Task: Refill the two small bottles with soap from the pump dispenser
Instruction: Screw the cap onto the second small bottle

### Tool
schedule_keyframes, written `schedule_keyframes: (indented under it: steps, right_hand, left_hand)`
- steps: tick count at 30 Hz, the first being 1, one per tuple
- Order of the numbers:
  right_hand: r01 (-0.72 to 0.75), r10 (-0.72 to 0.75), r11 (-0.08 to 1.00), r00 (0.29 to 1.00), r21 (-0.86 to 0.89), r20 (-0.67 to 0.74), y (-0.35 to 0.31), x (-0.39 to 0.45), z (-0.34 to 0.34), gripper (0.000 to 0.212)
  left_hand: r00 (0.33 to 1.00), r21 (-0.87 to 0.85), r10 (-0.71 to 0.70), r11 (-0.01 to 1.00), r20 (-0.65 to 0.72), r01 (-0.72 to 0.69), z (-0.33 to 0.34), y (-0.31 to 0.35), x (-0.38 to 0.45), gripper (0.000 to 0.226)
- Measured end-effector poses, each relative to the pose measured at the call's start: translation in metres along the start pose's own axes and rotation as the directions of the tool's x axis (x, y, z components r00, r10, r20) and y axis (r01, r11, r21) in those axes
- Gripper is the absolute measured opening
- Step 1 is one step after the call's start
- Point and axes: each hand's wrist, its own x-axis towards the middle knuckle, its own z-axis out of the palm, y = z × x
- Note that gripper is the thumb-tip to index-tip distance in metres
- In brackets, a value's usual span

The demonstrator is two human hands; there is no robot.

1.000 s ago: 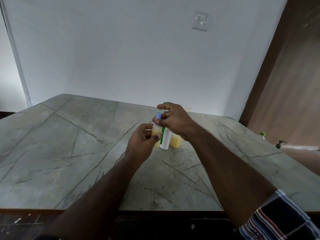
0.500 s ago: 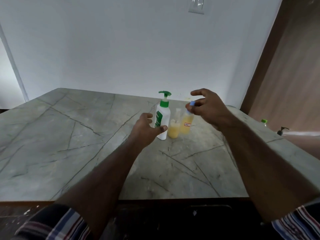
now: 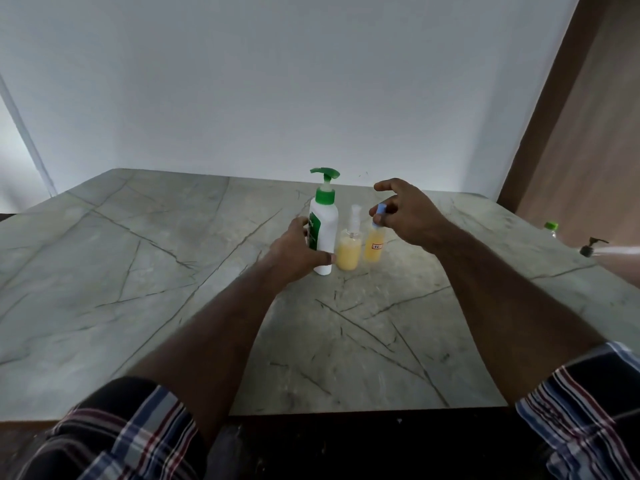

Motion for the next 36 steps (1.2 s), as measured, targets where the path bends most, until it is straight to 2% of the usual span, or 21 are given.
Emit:
schedule_keyframes:
  steps: [5,12,17,22,27,31,36]
  right_hand:
    - [-0.005,0.003,0.999,0.998,0.032,0.065,0.009,0.008,0.007,0.062]
    - [-0.011,0.003,0.996,0.997,0.090,0.082,0.009,0.006,0.006,0.068]
    - [-0.033,0.024,0.993,0.996,0.109,0.083,0.009,0.002,0.006,0.071]
    - [-0.036,0.030,0.996,0.997,0.084,0.074,0.004,-0.001,0.007,0.077]
    - [-0.027,0.024,0.999,0.998,0.038,0.066,-0.005,-0.007,0.005,0.078]
    - [-0.027,0.027,1.000,0.999,0.000,0.028,-0.011,-0.014,0.001,0.074]
    - [-0.023,0.013,0.997,0.992,-0.079,-0.128,-0.021,-0.028,-0.001,0.060]
  left_hand:
    - [1.000,0.010,0.004,1.000,-0.022,-0.004,-0.002,-0.007,0.006,0.087]
    - [0.998,0.001,-0.047,0.999,-0.044,0.047,-0.009,-0.005,0.003,0.083]
    - [0.998,0.007,-0.058,0.998,-0.018,0.058,-0.013,-0.004,0.000,0.089]
    - [0.994,0.118,-0.102,0.987,-0.032,0.105,-0.012,-0.003,-0.006,0.097]
    - [0.995,0.138,-0.076,0.987,-0.066,0.085,-0.013,0.001,-0.013,0.082]
    - [0.990,0.164,-0.048,0.984,-0.133,0.070,-0.013,0.002,-0.015,0.079]
    - [0.982,0.213,0.012,0.977,-0.188,0.029,-0.011,0.004,-0.025,0.075]
